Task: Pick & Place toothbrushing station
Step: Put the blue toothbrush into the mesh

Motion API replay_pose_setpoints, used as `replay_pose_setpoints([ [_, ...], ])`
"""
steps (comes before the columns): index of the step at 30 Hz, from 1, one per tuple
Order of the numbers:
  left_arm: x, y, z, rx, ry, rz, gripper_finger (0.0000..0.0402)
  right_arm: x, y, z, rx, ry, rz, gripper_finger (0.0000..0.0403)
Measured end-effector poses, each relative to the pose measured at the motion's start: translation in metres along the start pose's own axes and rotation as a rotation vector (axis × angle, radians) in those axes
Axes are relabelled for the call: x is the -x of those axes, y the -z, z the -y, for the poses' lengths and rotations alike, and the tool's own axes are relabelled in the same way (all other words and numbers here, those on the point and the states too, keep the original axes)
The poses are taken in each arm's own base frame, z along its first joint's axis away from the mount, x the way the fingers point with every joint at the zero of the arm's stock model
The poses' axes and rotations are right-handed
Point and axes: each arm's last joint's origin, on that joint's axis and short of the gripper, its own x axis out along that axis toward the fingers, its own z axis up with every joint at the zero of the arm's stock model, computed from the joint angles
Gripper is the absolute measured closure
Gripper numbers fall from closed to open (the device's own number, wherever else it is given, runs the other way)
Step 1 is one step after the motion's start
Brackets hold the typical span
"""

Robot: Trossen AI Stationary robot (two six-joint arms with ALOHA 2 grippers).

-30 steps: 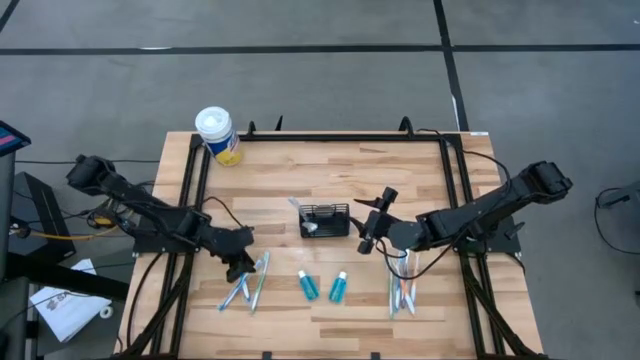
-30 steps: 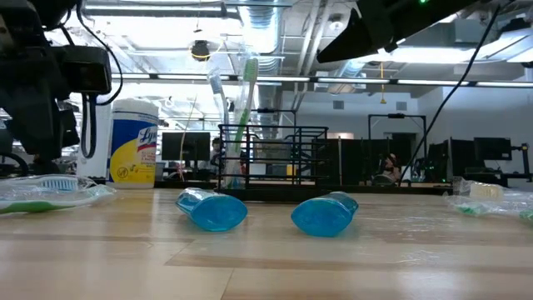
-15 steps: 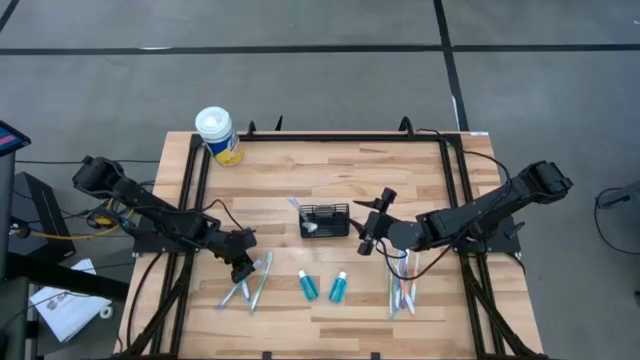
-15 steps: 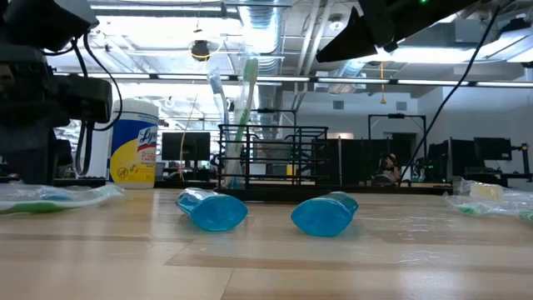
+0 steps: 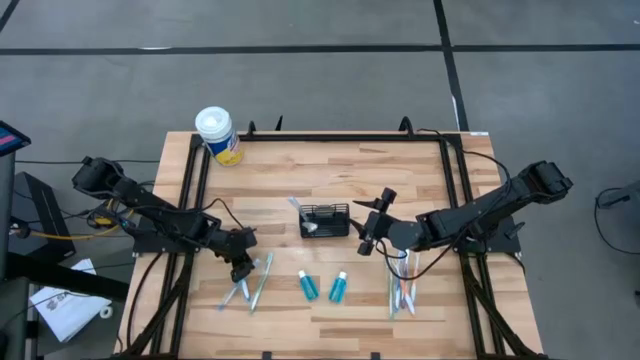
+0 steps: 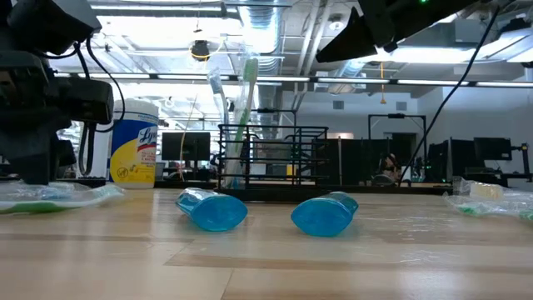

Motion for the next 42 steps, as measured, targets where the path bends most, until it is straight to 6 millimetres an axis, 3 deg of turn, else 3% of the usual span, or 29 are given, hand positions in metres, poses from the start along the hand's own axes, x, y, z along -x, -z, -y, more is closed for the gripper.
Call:
replay_pose_setpoints([
  [4, 0.000, 0.000, 0.000, -0.014, -0.005, 0.006, 0.0389, 0.000, 0.000, 0.000, 0.000, 0.000, 0.000, 0.0188],
  [13, 0.008, -0.010, 0.004, -0.061, 0.016, 0.115, 0.0396, 0.000, 0.000, 0.000, 0.000, 0.001, 0.000, 0.0188],
  [21, 0.055, -0.042, 0.024, -0.203, 0.064, 0.434, 0.0397, 0.000, 0.000, 0.000, 0.000, 0.002, -0.001, 0.0188],
  [30, 0.109, -0.068, 0.039, -0.505, -0.218, 0.992, 0.0397, -0.001, 0.000, 0.001, -0.009, 0.002, -0.001, 0.0188],
  [42, 0.139, -0.089, 0.052, -0.622, -0.260, 1.362, 0.0397, -0.001, 0.000, 0.001, -0.009, 0.002, -0.001, 0.0188],
])
